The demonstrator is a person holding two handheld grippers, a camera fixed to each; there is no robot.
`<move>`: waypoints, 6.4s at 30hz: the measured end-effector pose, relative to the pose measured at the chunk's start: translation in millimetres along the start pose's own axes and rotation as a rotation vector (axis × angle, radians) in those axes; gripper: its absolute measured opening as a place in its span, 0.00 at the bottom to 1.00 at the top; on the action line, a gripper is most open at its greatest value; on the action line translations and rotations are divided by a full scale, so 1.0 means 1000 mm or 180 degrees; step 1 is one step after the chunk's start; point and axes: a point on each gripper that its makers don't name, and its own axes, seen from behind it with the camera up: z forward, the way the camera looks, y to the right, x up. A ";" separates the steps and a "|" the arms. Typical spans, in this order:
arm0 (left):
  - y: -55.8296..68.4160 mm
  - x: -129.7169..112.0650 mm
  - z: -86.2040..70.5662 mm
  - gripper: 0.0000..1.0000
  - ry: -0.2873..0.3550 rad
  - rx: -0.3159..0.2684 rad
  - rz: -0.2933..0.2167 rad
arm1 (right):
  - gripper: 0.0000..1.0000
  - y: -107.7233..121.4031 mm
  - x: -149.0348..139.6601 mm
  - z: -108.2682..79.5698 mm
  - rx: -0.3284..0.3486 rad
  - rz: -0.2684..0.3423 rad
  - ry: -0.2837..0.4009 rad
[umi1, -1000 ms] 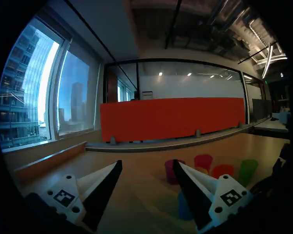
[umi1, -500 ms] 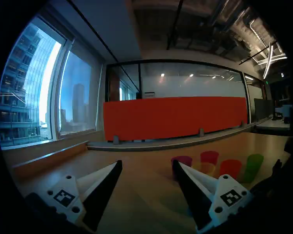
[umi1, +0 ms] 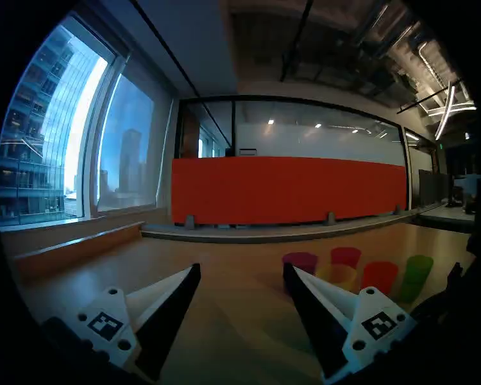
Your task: Pour water
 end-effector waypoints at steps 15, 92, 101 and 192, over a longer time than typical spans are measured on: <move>0.001 -0.009 0.004 0.96 -0.0088 -0.0021 0.0008 | 1.00 0.004 0.003 -0.001 -0.0003 0.0006 0.0019; 0.000 -0.011 0.006 0.96 -0.0097 -0.0028 0.0017 | 1.00 -0.007 -0.084 0.030 0.0343 -0.0065 -0.0112; 0.000 -0.010 0.006 0.96 -0.0096 -0.0029 0.0017 | 1.00 -0.008 -0.094 0.030 0.0335 -0.0061 -0.0181; 0.001 -0.011 0.004 0.96 -0.0097 -0.0027 0.0016 | 1.00 -0.006 -0.095 0.031 0.0327 -0.0045 -0.0230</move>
